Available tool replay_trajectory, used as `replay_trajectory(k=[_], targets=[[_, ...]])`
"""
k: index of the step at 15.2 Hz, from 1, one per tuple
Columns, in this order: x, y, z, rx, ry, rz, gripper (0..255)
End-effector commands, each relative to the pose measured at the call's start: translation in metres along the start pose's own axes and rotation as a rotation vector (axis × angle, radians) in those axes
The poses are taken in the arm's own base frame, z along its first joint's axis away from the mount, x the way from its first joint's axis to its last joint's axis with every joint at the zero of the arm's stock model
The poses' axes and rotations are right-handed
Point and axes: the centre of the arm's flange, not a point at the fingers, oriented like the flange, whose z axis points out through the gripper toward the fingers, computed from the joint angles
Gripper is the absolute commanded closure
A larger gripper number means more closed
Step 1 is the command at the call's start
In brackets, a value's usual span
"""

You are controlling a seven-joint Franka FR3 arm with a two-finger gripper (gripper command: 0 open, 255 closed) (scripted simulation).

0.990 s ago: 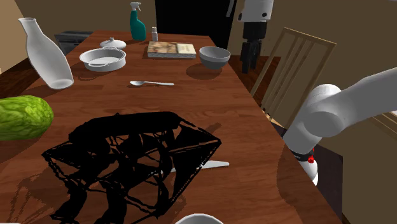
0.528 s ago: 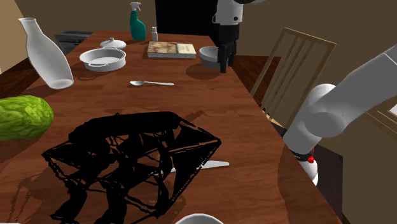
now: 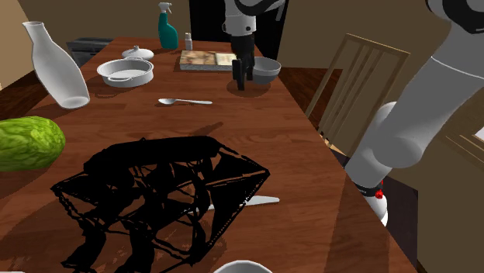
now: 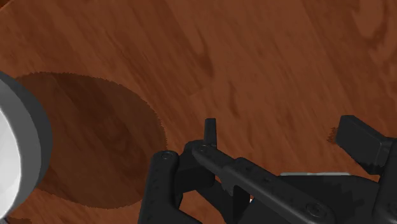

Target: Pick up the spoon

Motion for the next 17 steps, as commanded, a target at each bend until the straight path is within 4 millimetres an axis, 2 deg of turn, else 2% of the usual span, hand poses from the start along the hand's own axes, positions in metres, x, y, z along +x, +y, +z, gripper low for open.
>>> replay_trajectory(k=[1,8,16,17], targets=[[0.025,-0.003,0.001,-0.023,-0.001,-0.033,0],[0.116,-0.029,0.006,-0.103,-0.004,-0.146,0],[0.216,-0.070,0.016,-0.193,-0.009,-0.275,0],[0.216,-0.071,0.016,-0.194,-0.009,-0.276,0]])
